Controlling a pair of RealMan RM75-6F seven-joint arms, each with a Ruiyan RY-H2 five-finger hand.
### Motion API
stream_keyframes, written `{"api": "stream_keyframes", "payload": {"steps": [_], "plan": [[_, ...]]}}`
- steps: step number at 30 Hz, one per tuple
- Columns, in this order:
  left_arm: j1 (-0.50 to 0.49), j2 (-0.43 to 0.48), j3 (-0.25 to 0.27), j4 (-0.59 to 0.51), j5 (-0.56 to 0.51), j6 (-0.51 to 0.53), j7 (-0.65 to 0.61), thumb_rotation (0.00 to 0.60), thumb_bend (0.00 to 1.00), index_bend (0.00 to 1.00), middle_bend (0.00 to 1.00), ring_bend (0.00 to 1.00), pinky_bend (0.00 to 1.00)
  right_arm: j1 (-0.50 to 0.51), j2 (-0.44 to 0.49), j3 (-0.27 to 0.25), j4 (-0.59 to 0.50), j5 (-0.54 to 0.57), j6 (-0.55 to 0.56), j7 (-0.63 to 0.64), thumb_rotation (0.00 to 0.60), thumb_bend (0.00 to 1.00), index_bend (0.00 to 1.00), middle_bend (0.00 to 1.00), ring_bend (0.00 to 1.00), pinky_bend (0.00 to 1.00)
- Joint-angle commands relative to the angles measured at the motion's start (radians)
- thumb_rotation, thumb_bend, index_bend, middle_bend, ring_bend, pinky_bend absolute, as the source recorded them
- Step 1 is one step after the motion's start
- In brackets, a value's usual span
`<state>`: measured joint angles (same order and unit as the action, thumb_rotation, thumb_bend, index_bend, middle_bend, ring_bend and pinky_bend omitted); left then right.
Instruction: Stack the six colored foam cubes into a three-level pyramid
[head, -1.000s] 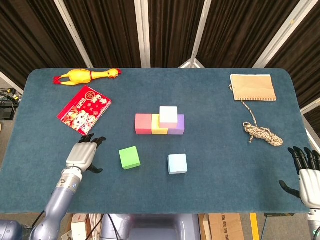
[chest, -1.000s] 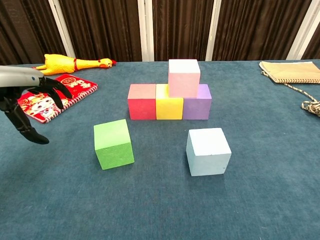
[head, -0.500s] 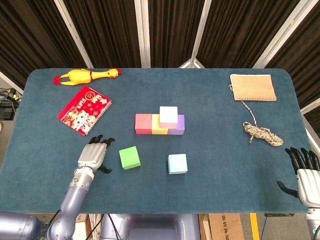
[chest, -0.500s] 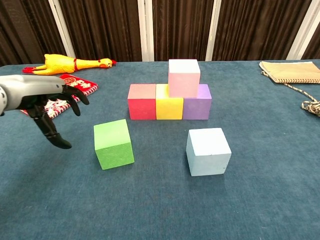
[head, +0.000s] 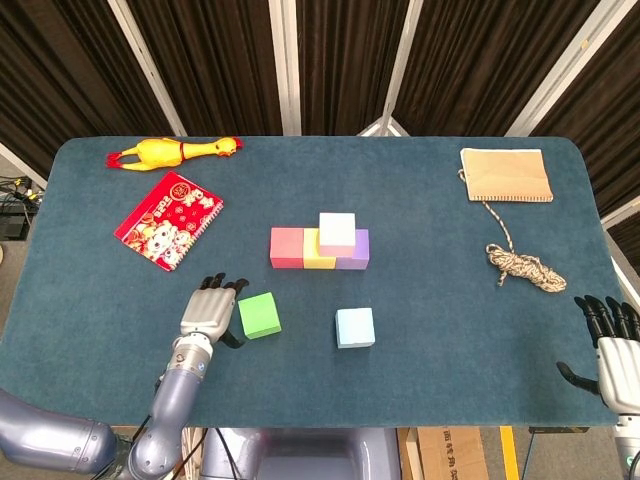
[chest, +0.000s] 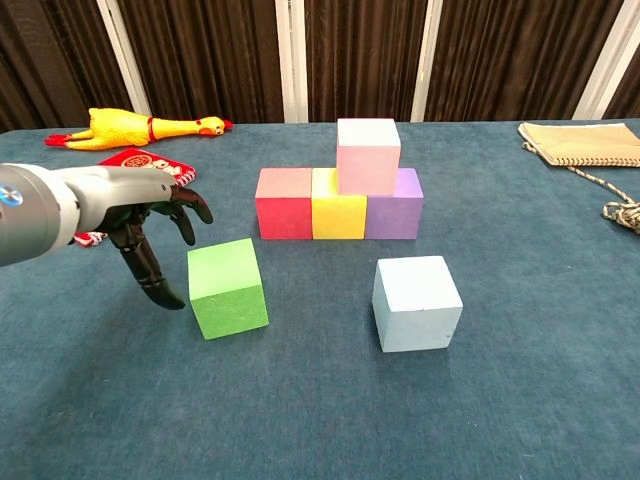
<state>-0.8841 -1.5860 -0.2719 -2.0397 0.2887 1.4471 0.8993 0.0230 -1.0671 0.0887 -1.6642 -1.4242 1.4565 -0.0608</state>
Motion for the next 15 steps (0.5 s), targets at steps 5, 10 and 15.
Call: {"api": "stream_keyframes", "payload": {"steps": [5,10,15], "plan": [[-0.021,-0.033,-0.015,0.023,0.006,0.026,0.009,0.600,0.05,0.15,0.22,0.00,0.00,0.000,0.001,0.001,-0.001,0.006,0.002,0.010,0.600,0.19,0.13,0.14,0.02,0.00],[-0.030,-0.047,-0.014,0.027,0.016,0.038,0.017,0.600,0.05,0.16,0.22,0.00,0.00,0.003,-0.001,0.001,0.001,0.009,-0.001,0.010,0.600,0.19,0.13,0.14,0.02,0.00],[-0.036,-0.060,-0.016,0.030,0.017,0.055,0.026,0.600,0.06,0.16,0.22,0.00,0.00,0.001,0.001,0.002,-0.001,0.013,0.004,0.017,0.600,0.19,0.13,0.14,0.02,0.00]]}}
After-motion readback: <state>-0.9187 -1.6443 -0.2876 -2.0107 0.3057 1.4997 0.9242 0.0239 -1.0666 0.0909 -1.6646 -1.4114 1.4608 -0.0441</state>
